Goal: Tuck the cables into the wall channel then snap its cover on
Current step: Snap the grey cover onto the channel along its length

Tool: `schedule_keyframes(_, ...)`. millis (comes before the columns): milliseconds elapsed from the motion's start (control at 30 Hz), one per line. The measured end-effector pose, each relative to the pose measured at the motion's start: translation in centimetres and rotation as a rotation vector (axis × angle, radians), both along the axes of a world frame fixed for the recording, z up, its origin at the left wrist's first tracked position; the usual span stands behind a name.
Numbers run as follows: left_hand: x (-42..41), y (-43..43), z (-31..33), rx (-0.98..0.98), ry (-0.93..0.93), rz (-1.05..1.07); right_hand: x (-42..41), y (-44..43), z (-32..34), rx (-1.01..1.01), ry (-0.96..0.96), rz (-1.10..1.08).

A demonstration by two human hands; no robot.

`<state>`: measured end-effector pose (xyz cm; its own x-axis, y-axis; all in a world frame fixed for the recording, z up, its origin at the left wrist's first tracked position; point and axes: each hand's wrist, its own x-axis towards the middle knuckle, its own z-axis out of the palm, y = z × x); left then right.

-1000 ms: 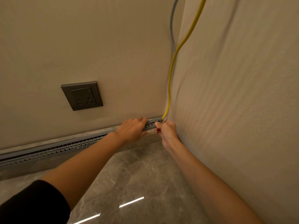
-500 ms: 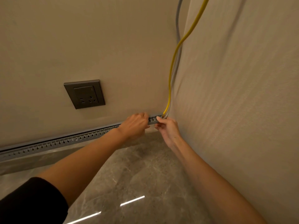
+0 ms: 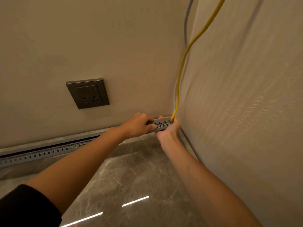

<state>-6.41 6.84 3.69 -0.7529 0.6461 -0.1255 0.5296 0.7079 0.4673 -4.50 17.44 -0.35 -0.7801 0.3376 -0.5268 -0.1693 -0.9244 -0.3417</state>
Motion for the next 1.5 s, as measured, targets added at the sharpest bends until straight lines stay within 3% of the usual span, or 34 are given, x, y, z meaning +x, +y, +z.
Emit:
schedule_keyframes(233,0.3,2.0,0.3,-0.071,0.015,0.094,0.2,-0.1,-1.0,-0.049,0.057,0.041)
schedule_keyframes(567,-0.6,2.4,0.3,-0.225,-0.089,0.016,0.0,-0.2,-0.9,-0.091,0.050,-0.018)
schedule_keyframes(767,0.3,2.3,-1.2,-0.197,0.032,0.088,0.2,-0.3,-0.6,-0.065,0.011,0.007)
schedule_keyframes(1033,1.3,1.4,-2.4,-0.284,0.293,-0.062,-0.4,-0.2,-0.7,-0.122,-0.020,-0.019)
schedule_keyframes(1233,0.7,0.1,-2.1,-0.282,0.229,-0.210,-0.2,0.0,-0.9,-0.132,-0.025,-0.007)
schedule_keyframes(1367,1.8,-0.5,-2.4,-0.393,0.477,-0.123,-0.7,0.5,-0.6,-0.119,-0.022,-0.016)
schedule_keyframes(1500,2.6,-0.1,-3.0,-0.382,0.529,-0.091,-0.8,0.4,-0.6,-0.144,-0.003,-0.020)
